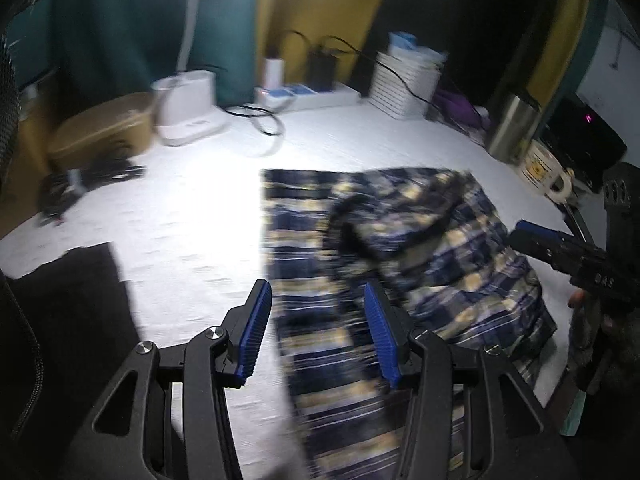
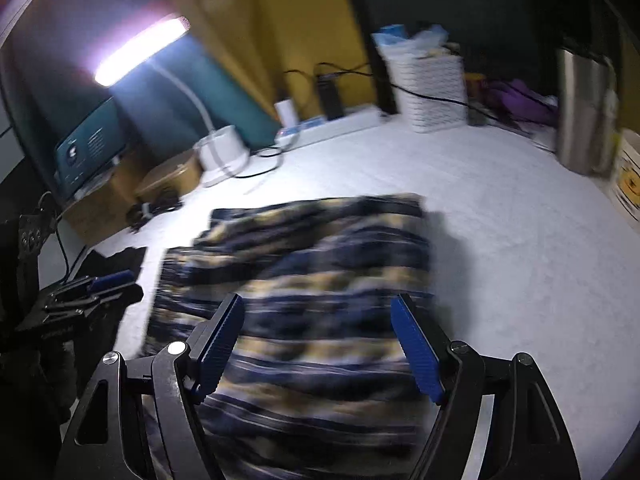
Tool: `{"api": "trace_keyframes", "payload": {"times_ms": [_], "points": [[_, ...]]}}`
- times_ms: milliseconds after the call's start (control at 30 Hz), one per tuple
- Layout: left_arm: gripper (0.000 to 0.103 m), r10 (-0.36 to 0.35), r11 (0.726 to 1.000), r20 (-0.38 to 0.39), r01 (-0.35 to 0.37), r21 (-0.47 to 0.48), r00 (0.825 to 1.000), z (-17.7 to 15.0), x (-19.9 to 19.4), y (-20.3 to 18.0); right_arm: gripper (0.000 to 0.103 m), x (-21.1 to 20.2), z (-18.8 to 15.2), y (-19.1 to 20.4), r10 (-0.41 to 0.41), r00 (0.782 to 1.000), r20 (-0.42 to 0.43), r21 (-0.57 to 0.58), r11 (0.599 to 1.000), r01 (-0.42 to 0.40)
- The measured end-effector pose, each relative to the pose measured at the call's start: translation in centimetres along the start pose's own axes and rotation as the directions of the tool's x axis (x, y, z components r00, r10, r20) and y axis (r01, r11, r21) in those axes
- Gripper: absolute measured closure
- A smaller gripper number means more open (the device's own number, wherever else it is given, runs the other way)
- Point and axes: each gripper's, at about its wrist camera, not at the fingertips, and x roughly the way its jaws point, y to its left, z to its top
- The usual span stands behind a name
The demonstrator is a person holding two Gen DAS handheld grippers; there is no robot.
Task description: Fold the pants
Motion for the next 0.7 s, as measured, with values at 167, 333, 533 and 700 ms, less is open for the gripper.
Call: {"api": "trace_keyframes", "payload": {"times_ms": [167,333,533,700], "points": [[0.055,-0.021,0.999,-0.006,0.021,0.034,1.0,0.7,1.2,-2.2,0.026,-0.3,-0.5,-3.5,-0.028,1.0,0.013,0.046,0.999,0.028],[0.055,0.023,0.999,-0.023,-0.022,0.029,0.999,1.5,2.3,-2.3,0.026,0.0,-0.9,-5.3,-0.035,0.999,0.016,0.065,0.997,0.034],[0.055,0.022,0.999,0.106,-0.019,-0.027,0.994,2.7,-0.5,-1.3,0.026,0.7,-0.2,-6.0,-0.04,0.999,0.017,0.066,0.997,0.039],[0.039,0.001,1.0,0.051,-0.001,0.009,0.999,2.6,1.6,-1.9,0.026,1.3,0.5,-6.2,-0.044,0.999,0.023,0.07,0.997,0.042]]}}
